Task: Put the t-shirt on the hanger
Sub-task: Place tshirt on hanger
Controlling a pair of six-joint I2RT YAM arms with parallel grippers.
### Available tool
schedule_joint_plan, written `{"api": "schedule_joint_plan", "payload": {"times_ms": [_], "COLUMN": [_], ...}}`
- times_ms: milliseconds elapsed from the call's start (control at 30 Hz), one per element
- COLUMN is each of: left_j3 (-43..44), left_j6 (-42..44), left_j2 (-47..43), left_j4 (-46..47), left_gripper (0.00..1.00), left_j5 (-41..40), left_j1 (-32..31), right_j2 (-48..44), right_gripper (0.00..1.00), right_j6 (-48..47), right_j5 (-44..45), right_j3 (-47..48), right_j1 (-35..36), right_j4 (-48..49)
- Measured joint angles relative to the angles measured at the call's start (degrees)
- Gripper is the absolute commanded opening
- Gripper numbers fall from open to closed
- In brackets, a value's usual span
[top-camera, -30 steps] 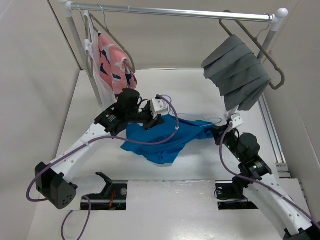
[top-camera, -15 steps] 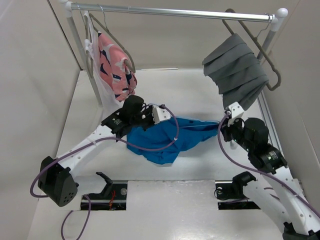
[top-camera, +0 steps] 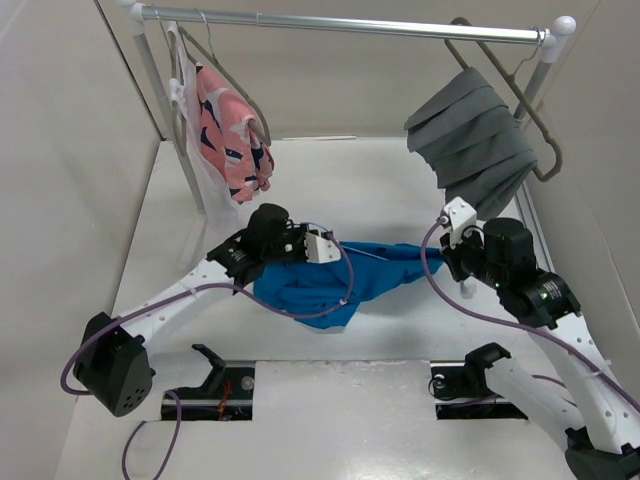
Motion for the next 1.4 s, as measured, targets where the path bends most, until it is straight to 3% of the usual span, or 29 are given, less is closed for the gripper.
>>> {"api": "schedule_joint_plan", "payload": {"times_ms": [167,300,567,700,767,800,833,900,933,1033,1233,1400], "left_j3": [-0.2,2.3,5.0,5.0,5.0,5.0,5.0,5.5,5.8,6.8,7.3,8.3], "left_j6": [3.1,2.5,3.4,3.1,2.3,1.6,0.9,-0.7,-1.4,-2.9,-4.4,-5.6], "left_j2": [-0.7,0.5,-1.3,-2.0,-1.2,-0.7,0.1,1.8,2.6,4.4,4.8,5.0], "left_j4": [1.7,-2.3,-7.8,-8.0,-7.9,-7.7,-7.4,-7.3,-7.3,-7.2,-6.9,-6.9], "left_gripper": [0.0,0.0,0.0,0.0,0.0,0.0,0.0,0.0,0.0,0.0,0.0,0.0], "left_j5": [-5.1,-9.2,-5.6,-2.7,-2.6,-2.7,-2.8,-3.1,-3.2,-3.4,-3.0,-1.6], "left_j1": [-1.5,-4.3,-13.8,-14.9,-14.9,-14.9,-14.9,-14.9,-14.9,-14.9,-14.9,-14.9], "right_j2": [2.8,7.0,18.0,21.6,21.7,21.4,21.0,19.6,18.8,16.0,6.8,5.1], "right_gripper": [0.0,0.0,0.0,0.08,0.28,0.45,0.68,0.86,0.88,0.87,0.64,0.62], "right_j6": [-4.8,-9.5,-15.8,-18.7,-19.5,-19.8,-20.2,-21.3,-22.1,-23.9,-24.7,-20.9], "right_j5": [-2.9,-6.7,-15.7,-19.3,-21.4,-22.3,-22.9,-23.3,-23.5,-24.4,-31.0,-35.2], "right_j3": [2.6,2.7,6.5,8.7,8.7,8.7,8.7,8.7,8.7,8.6,4.9,-2.8], "right_j1": [-0.1,0.9,3.7,3.8,3.8,3.8,3.8,3.8,3.8,3.8,4.6,6.7], "right_j4": [-0.9,0.0,7.3,8.6,8.5,8.5,8.5,7.9,7.3,5.4,6.2,14.3]}}
